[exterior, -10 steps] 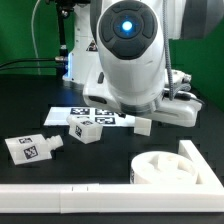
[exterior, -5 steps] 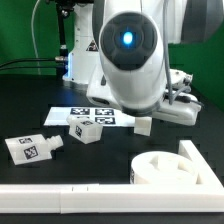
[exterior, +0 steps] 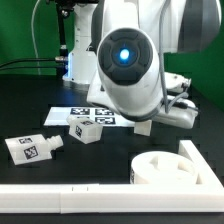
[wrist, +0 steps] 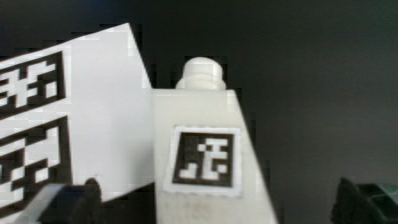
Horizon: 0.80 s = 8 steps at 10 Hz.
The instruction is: Assemble stool
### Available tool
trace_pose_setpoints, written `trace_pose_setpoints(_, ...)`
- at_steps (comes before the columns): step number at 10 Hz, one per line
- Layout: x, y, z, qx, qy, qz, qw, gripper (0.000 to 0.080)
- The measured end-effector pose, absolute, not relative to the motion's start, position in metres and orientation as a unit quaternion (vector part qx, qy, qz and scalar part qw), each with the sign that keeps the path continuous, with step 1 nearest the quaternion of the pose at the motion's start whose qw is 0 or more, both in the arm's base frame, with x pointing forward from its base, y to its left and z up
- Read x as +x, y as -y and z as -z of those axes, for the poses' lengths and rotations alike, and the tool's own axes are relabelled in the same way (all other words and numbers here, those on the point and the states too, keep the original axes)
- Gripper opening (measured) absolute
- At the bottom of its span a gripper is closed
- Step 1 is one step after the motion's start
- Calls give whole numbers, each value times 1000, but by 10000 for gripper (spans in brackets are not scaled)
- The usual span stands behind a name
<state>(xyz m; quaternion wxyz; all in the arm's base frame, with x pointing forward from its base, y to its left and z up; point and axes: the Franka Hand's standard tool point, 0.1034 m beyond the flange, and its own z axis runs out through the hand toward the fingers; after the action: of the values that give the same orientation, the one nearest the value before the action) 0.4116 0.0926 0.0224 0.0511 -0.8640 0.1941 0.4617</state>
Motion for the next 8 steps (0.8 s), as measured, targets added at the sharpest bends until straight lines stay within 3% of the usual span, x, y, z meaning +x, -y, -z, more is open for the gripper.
trace_pose_setpoints(2,405,-93,-17,-861,-194,-467,48,649)
trace_pose_setpoints(3,404,-92,-17,-861,-194,-467,48,553)
trace_pose_setpoints(4,404,-92,-17,-861,-195,-468,48,405)
trace_pose_setpoints(5,404,-92,-17,-861,-194,-468,49,405)
trace_pose_setpoints(6,404,-92,-18,-861,-194,-468,48,323)
trace_pose_setpoints(7,406,-94,-24,-861,-190,-469,47,323)
trace_pose_setpoints(8,416,-98,-46,-862,-181,-471,52,323)
